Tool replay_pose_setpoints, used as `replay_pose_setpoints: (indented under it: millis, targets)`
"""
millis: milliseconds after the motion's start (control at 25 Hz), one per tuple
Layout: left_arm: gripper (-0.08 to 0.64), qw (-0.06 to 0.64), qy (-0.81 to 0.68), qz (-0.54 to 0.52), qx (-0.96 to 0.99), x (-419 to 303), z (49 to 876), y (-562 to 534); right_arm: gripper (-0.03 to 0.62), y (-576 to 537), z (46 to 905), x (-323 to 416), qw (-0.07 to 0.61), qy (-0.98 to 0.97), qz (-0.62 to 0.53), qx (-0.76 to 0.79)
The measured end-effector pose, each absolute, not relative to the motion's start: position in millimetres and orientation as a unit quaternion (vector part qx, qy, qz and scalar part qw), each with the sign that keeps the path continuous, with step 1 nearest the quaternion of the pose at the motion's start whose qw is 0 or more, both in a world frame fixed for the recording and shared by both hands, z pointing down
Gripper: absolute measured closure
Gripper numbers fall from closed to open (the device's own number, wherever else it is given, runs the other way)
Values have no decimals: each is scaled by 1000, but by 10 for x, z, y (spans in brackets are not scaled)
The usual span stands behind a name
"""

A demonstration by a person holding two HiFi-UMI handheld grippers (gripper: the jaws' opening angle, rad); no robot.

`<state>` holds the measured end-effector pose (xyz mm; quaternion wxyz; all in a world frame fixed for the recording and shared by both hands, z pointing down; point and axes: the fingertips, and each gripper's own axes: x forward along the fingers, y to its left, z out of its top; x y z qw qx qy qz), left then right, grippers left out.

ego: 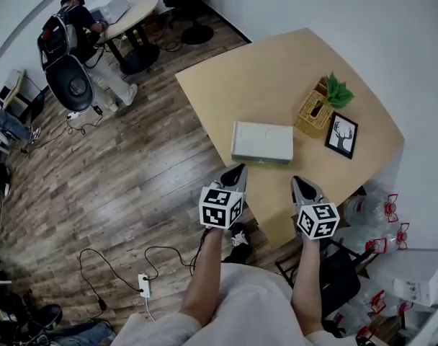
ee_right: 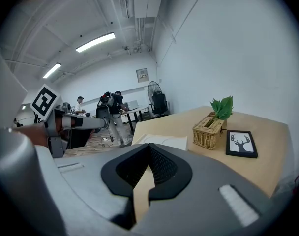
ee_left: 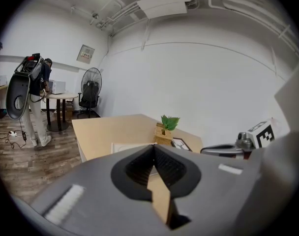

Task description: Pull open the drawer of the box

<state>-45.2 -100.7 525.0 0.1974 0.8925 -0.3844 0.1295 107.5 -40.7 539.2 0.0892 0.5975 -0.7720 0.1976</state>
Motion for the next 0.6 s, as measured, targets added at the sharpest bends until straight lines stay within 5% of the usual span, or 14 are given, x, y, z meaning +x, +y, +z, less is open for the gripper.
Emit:
replay_pose_setpoints:
  millis: [600]
  targets:
    - [506,229,-379,142,885,-434,5594,-1633,594,-1106,5587,1089,104,-763,212,602]
